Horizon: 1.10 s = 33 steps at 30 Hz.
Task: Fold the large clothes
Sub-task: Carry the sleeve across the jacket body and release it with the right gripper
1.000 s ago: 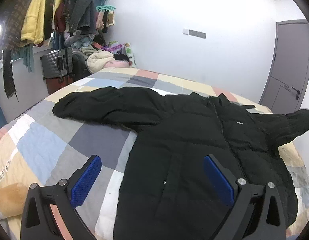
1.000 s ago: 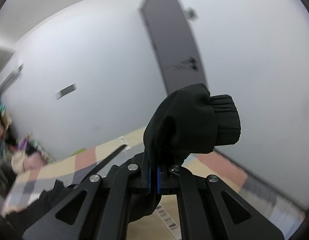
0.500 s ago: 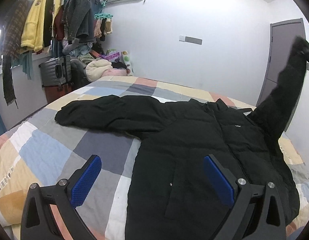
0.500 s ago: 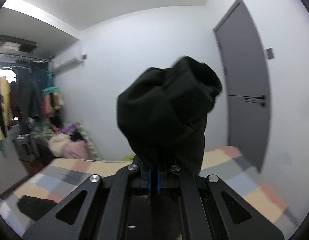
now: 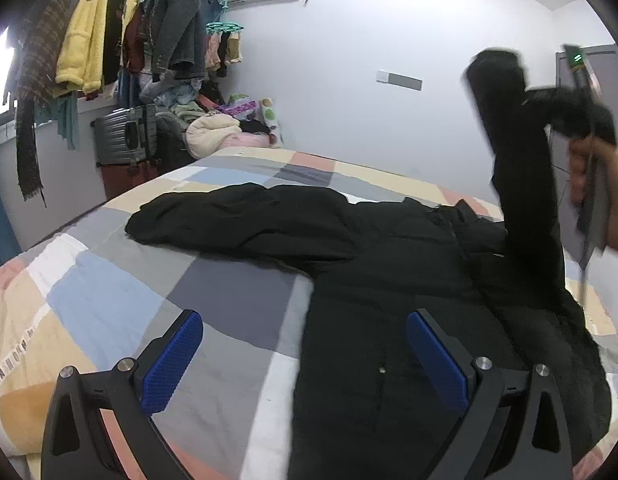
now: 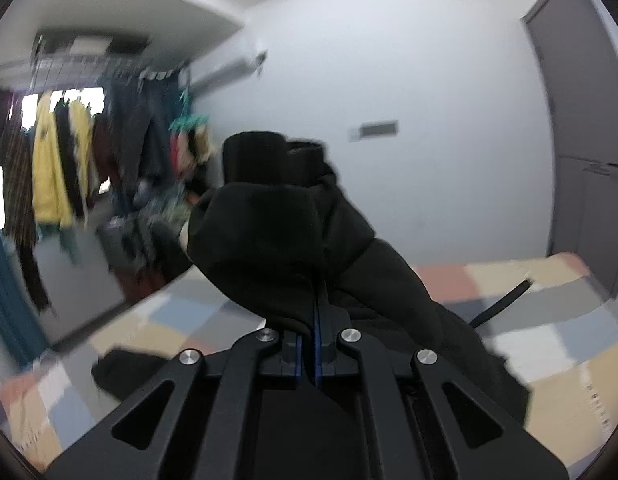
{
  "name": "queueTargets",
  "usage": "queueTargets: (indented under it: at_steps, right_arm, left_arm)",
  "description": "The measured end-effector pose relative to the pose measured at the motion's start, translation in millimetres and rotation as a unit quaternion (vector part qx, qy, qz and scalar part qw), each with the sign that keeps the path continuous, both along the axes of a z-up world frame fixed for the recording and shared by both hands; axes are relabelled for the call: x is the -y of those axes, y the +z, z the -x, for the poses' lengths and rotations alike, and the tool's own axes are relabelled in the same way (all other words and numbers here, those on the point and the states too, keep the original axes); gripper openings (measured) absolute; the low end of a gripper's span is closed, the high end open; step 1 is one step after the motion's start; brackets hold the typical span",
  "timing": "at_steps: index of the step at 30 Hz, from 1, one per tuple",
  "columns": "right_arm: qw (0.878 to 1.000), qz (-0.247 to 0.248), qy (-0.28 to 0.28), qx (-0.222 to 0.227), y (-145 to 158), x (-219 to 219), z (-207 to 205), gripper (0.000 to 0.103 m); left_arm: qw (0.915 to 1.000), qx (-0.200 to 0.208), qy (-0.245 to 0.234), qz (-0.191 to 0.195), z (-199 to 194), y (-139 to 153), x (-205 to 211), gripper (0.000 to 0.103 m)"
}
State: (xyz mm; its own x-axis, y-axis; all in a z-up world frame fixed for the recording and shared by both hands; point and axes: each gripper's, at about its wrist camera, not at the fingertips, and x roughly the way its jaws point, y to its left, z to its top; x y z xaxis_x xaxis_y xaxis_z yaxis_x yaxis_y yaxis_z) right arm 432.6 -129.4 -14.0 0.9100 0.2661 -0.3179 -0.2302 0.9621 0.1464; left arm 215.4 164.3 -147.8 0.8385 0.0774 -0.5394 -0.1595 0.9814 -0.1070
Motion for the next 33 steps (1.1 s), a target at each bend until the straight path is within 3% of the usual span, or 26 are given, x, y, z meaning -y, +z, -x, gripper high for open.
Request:
queueTargets:
  at_steps: [7,15,20,25,28,33]
  right_arm:
    - [0.995,0.023,0.052,-0.082,-113.0,-63.0,-15.8,0.004]
    - [0.983,0.065,0.059,-0.160,-204.0,-94.9,-33.0,0.005]
    - [0.981,0.072,0.055,-0.174,-226.0,-99.8,-42.7,0.006]
    - [0.981,0.081,0.049,-0.167,-224.0,-102.3,-37.2,0.006]
    - [0.980,0.103,0.048,-0.161,-215.4,-111.1,-23.7,0.016]
    - [0.979,0.102,0.051,-0.169,-205.9,-111.3,-1.2,0.041]
  left_arm:
    - [0.9992,-0.023,0.007,0.032,-12.7,-13.5,-20.1,0.103]
    - [0.9987,-0.028,0.000,0.041,-16.7,-19.6,-22.8,0.103]
    - [0.9980,-0.045,-0.008,0.045,-26.3,-29.7,-22.0,0.103]
    - [0.9973,-0.053,-0.014,0.049,-32.3,-36.4,-20.3,0.103]
    - [0.9971,-0.054,-0.017,0.051,-33.5,-37.1,-19.7,0.103]
    - [0.9979,-0.044,-0.019,0.044,-27.0,-32.7,-18.9,0.103]
